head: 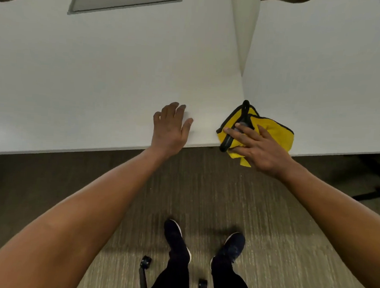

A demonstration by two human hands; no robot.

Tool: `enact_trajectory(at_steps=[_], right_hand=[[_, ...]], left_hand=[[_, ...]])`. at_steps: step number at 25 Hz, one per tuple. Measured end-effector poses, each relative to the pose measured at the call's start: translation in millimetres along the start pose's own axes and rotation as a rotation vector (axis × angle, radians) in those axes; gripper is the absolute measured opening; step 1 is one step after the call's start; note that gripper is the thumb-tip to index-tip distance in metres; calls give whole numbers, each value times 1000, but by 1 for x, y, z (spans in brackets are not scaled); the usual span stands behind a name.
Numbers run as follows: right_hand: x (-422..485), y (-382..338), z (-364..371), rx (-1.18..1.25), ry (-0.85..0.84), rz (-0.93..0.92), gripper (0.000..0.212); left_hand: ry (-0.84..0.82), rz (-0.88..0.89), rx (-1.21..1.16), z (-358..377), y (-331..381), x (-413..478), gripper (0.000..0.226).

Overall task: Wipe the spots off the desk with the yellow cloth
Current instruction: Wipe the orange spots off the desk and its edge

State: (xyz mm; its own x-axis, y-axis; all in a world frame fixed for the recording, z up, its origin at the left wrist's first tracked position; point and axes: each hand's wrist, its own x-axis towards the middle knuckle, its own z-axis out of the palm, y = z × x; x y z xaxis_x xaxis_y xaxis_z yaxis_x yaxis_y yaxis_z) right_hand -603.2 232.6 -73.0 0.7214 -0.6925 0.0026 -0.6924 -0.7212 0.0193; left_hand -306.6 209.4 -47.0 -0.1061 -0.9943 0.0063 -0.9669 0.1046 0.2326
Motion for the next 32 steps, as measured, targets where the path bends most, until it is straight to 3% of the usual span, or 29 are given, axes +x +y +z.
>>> enact_trajectory(at_steps=[4,8,13,16,18,22,32], right_hand=[[-31,35,7,100,-17,50,34],[-66,73,15,311,160,378,29],[-57,37,14,944,454,756,36],[-20,-13,4,1357,465,916,36],[1,-39,2,1495,454,918,38],[31,-33,7,1418,517,919,32],[158,84,6,1185,363,909,35]], left_hand=[[-24,31,1,17,49,13,53],[3,-2,7,26,61,21,51],[47,-18,16,34,63,26,48],[71,-29,12,39,61,26,52],[99,-37,16,42,60,26,55],[126,-24,25,48,56,27,54],[158,-22,39,50,54,28,51]])
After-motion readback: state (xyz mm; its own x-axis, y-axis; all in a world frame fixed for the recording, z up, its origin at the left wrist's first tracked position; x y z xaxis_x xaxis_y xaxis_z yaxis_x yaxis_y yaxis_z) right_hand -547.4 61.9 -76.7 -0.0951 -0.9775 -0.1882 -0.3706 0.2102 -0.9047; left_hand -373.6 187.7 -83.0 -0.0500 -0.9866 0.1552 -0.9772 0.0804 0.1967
